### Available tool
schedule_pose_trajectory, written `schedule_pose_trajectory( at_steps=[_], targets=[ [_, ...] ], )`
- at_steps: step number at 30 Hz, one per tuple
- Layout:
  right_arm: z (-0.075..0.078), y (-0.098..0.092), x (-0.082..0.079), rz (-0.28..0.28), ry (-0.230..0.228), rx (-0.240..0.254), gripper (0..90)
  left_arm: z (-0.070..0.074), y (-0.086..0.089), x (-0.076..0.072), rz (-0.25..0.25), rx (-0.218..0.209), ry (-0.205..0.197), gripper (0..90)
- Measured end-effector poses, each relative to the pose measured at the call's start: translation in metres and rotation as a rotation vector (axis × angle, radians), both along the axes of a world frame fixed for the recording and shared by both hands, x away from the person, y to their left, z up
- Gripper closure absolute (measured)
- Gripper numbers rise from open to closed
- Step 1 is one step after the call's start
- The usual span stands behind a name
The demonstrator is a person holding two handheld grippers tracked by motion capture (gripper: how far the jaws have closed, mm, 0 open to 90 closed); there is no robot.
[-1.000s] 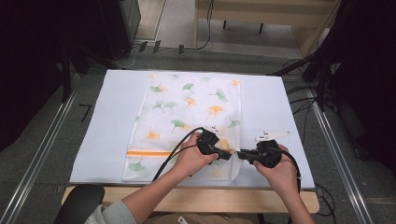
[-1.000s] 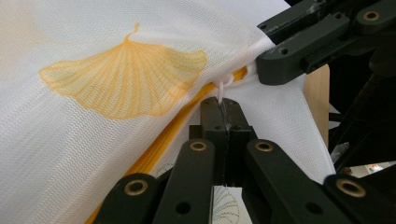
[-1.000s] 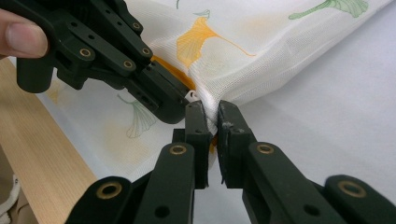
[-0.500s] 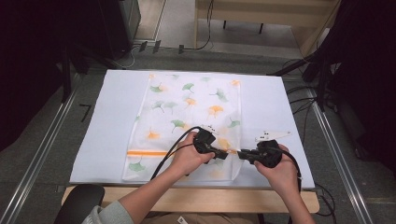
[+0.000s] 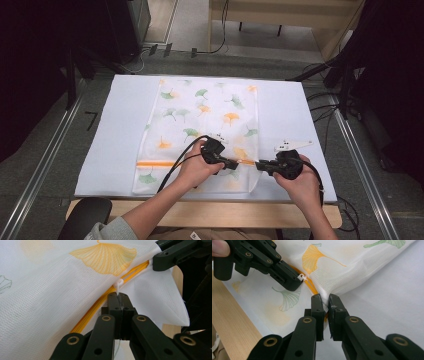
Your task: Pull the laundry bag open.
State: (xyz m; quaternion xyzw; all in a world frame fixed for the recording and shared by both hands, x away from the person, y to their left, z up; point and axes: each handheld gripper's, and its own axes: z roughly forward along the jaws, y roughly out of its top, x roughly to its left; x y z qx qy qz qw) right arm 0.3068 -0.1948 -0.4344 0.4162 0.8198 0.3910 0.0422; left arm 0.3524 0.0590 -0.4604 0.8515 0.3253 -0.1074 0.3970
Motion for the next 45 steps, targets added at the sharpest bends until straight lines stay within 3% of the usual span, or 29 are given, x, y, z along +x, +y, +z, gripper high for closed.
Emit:
schedule_pose_trajectory(
  at_steps=[12,28,45],
  targets=[
    [0.0,0.0,0.0,-0.001,0.002,-0.001,85.2,0.0,0.0,0.0,-0.003,0.005,-0.014,90.0],
    [0.0,-0.001,0.0,-0.001,0.003,0.007,85.2,0.0,0.002,0.001,-0.009,0.004,-0.004,90.0],
    [-0.001,-0.006,0.0,-0.006,0.006,0.012,85.1,0.003,0.036,0.003,0.027,0.02,0.005,90.0]
  ],
)
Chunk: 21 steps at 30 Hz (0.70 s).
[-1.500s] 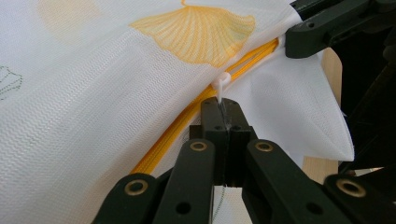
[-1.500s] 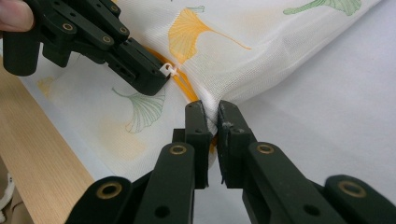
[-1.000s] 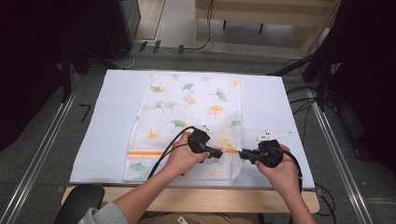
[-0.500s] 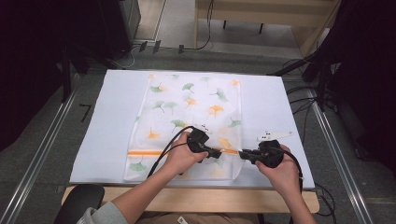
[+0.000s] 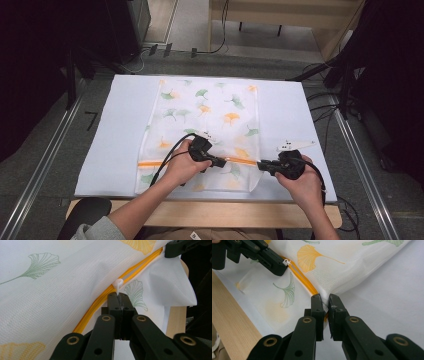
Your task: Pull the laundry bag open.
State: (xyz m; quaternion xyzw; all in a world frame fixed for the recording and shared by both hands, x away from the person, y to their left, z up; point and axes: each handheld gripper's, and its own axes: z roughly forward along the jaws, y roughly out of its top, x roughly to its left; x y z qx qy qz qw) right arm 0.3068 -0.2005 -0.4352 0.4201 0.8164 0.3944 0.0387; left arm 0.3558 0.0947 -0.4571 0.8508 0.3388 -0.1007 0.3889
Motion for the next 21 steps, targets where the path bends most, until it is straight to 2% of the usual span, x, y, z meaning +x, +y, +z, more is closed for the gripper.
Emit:
schedule_pose_trajectory(
  at_steps=[21],
  targets=[
    [-0.0009,0.0014,0.0004,0.001,0.005,-0.006,85.0,-0.0012,0.0019,0.0004,0.0,-0.006,0.001,90.0]
  ],
)
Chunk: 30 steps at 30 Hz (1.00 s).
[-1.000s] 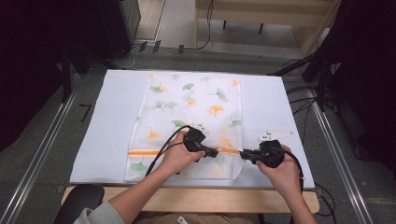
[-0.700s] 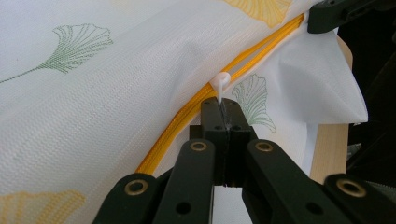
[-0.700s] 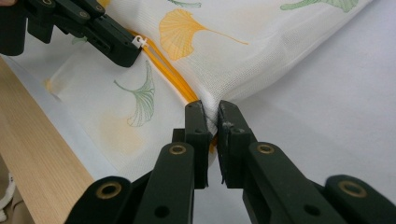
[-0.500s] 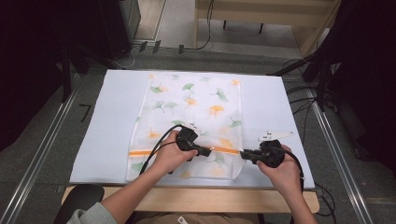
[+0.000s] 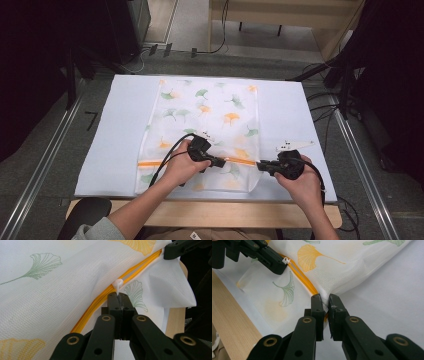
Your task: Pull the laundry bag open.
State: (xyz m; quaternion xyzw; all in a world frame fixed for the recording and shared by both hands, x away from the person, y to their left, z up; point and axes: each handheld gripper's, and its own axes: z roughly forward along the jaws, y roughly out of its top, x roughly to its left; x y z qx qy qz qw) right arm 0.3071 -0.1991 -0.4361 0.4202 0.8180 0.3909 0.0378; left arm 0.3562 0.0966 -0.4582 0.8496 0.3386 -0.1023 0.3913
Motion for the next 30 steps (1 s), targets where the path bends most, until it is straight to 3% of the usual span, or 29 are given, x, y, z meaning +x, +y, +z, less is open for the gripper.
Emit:
schedule_pose_trajectory(
  at_steps=[6,17,22,30],
  targets=[
    [0.0,0.0,0.0,0.002,-0.002,0.0,85.1,0.001,0.004,0.0,0.01,0.012,0.0,90.0],
    [0.0,-0.001,0.0,-0.001,0.001,-0.001,85.0,0.005,0.031,0.001,0.037,0.034,0.009,90.0],
    [-0.001,0.0,0.0,0.001,0.003,0.001,85.0,0.005,0.043,0.0,0.052,0.024,0.017,90.0],
    [-0.001,0.0,0.0,0.004,0.003,-0.005,85.0,0.005,0.043,0.0,0.053,0.022,0.017,90.0]
  ],
)
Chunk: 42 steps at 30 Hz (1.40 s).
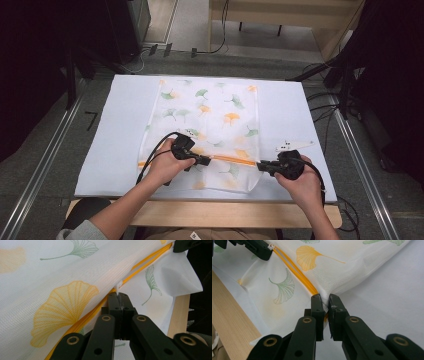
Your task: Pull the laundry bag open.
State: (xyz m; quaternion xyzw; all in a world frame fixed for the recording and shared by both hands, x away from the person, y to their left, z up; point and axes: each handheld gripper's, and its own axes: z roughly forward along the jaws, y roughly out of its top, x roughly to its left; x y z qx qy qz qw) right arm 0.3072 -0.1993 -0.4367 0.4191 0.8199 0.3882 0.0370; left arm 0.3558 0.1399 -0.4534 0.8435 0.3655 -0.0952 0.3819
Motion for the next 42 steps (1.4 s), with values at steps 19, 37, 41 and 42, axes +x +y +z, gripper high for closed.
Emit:
schedule_pose_trajectory(
  at_steps=[19,37,41,42],
  targets=[
    [0.0,-0.001,0.0,-0.005,0.003,0.003,85.0,0.0,0.004,0.0,0.003,-0.004,0.011,90.0],
    [0.0,-0.001,0.0,-0.005,0.003,0.004,85.0,0.002,0.038,-0.004,0.036,-0.01,0.017,90.0],
    [0.0,-0.001,0.0,-0.005,0.006,-0.002,85.0,0.002,0.037,-0.006,0.035,-0.009,0.013,90.0],
    [0.0,-0.001,0.0,-0.004,0.004,0.0,85.0,0.002,0.037,-0.006,0.036,-0.01,0.015,90.0]
  ],
)
